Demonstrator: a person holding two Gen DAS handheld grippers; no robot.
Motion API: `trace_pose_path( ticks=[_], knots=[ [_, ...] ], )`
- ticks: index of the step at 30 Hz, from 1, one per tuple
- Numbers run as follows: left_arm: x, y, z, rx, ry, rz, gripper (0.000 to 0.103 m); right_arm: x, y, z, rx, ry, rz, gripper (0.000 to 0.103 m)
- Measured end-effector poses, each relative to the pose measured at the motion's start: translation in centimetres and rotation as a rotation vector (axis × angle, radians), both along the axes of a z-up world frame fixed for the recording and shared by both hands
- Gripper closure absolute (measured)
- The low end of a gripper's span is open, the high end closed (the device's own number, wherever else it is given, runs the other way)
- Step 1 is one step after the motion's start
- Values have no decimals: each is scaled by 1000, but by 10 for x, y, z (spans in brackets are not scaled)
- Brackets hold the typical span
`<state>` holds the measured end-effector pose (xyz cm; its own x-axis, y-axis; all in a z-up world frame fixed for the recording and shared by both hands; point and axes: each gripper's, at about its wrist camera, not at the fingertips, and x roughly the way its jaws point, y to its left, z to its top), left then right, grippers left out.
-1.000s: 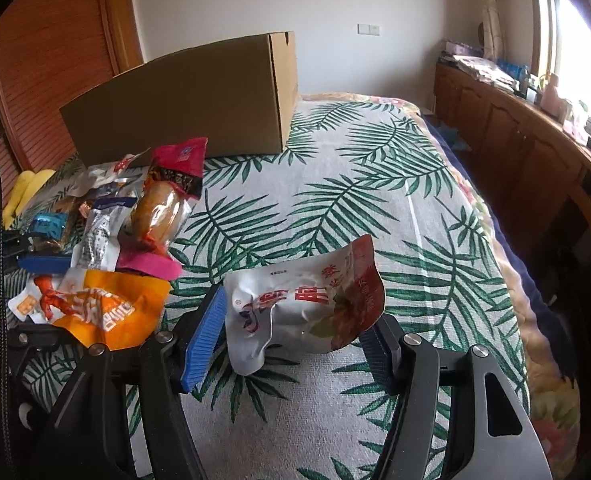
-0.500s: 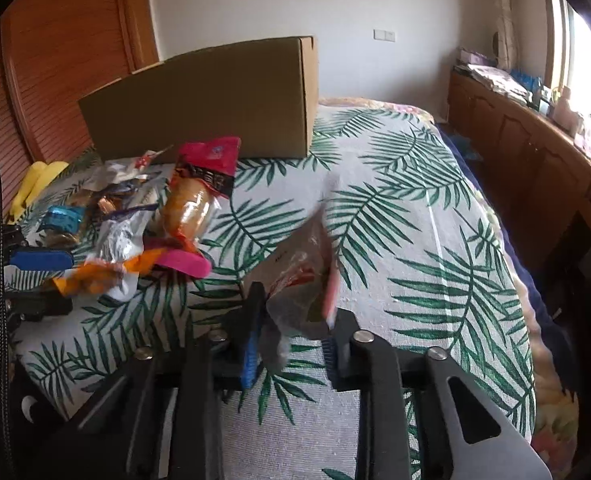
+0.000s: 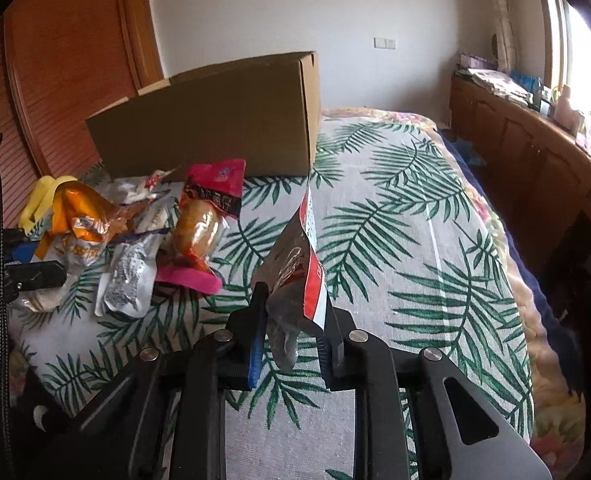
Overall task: Organize snacks
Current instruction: 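Carry both packets over the cardboard box and open both grippers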
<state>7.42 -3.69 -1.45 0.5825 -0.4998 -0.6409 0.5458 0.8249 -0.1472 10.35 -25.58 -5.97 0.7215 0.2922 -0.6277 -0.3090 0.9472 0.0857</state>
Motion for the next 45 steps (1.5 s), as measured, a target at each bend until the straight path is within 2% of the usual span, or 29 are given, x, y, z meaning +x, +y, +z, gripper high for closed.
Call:
trace_pose_path(
  ticks=[5,11,27,34,45],
  knots=[
    [0,4,10,-40,-18,16,76,-2,6,15,-2,-28,22,83],
    [9,15,35,-84,-74,47,76,8,16,43,-2,-79,54,83],
    [89,62,102,-94,-208,154,75,83,67,125,9,-235,148,83],
    [136,78,112,-71,-231,190,75,122,87,129,3,-238,177,83],
    [197,80,95,-75,-178,218,75,167,104,104,-3,-200,210,83]
  ],
)
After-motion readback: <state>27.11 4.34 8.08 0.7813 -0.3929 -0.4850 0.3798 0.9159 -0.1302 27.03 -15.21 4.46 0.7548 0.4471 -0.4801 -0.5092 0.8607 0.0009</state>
